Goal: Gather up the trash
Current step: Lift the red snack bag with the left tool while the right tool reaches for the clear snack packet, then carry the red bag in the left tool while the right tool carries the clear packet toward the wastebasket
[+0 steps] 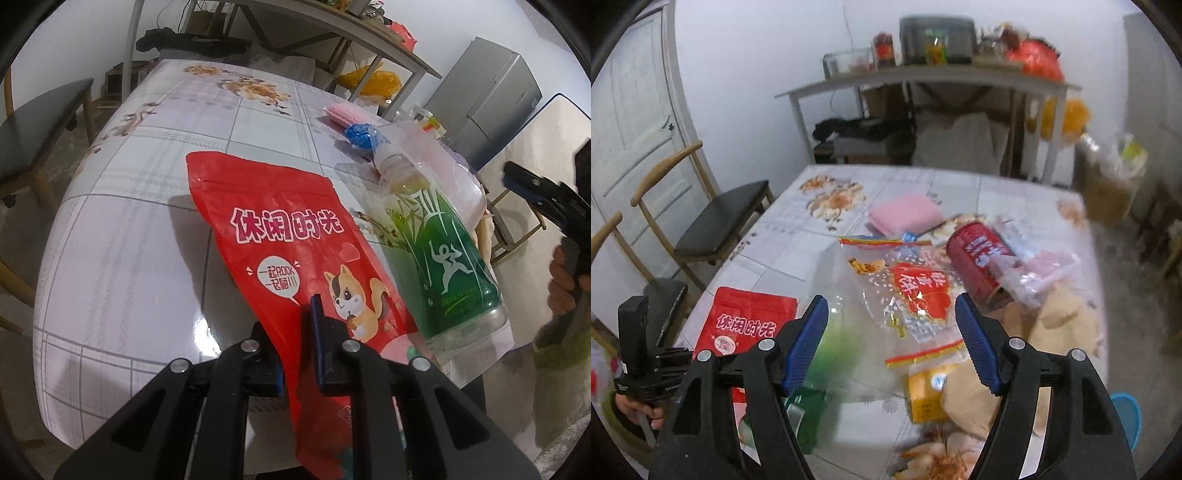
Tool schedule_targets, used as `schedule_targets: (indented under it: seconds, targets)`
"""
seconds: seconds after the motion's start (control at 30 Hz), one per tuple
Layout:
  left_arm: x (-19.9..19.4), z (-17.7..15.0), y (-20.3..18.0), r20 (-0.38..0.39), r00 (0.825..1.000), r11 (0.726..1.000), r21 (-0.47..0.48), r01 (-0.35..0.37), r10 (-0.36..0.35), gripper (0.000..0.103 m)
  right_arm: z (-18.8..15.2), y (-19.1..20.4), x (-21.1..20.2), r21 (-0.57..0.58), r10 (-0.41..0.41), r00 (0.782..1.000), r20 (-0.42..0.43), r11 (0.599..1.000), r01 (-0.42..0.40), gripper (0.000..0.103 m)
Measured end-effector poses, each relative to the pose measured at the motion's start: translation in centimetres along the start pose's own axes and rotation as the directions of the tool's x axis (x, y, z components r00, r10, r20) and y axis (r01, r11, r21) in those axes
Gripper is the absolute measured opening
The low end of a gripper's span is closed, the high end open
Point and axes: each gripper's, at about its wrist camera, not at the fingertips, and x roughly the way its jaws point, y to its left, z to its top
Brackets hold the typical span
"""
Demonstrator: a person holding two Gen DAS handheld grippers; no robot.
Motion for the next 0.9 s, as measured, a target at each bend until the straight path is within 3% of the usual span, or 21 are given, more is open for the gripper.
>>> schedule_targets:
  seconds: [0.2, 0.37, 0.4, 0.43, 0.53, 0.67, 0.7, 0.73, 0.9]
  targets:
    - [0.1, 0.2, 0.3, -0.004, 1.000, 1.000, -0.005, 0.024, -0.024, 0.011, 1.4, 0.2, 4.0, -0.054, 0.096, 0.979, -0.178, 0.993, -0.107, 0.068]
    - [0.0, 0.2, 0.5, -0.005, 0.999, 0.999, -0.015, 0.039, -0.040, 0.011, 1.6, 0.1, 6.4, -0.057, 0.114, 0.958, -0.264, 0.989, -0.134, 0.068]
    - [0.0, 0.2, 0.5, -0.005, 0.999, 0.999, -0.015, 0.041, -0.041, 0.011, 1.6, -0.2, 6.8, -0.035, 0.127, 0.953, -0.276, 0.989, -0.142, 0.065]
    - [0.0, 0.2, 0.5, -0.005, 0.999, 0.999, -0.015, 0.042, -0.042, 0.011, 1.4, -0.4, 6.8, -0.021, 0.135, 0.950, -0.280, 0.989, -0.147, 0.054]
    - [0.0, 0.2, 0.5, -0.005, 0.999, 0.999, -0.016, 0.044, -0.044, 0.011, 1.1, -1.0, 6.6, 0.031, 0.176, 0.941, -0.288, 0.984, -0.175, 0.035]
    - [0.0, 0.2, 0.5, -0.005, 0.999, 0.999, -0.014, 0.043, -0.043, 0.011, 0.8, -1.0, 6.2, 0.046, 0.164, 0.944, -0.287, 0.986, -0.157, 0.023]
    - [0.1, 0.2, 0.5, -0.005, 0.999, 0.999, -0.014, 0.042, -0.042, 0.011, 0.8, -1.0, 6.1, 0.048, 0.163, 0.945, -0.284, 0.987, -0.156, 0.009]
    - [0.1, 0.2, 0.5, -0.004, 0.999, 0.999, -0.014, 0.042, -0.042, 0.011, 0.7, -1.0, 5.9, 0.055, 0.167, 0.945, -0.281, 0.986, -0.157, 0.005]
    - [-0.1, 0.2, 0.7, 0.001, 0.999, 0.999, -0.026, 0.032, -0.032, 0.009, 1.2, -1.3, 3.9, 0.072, 0.156, 0.967, -0.202, 0.987, -0.144, 0.002]
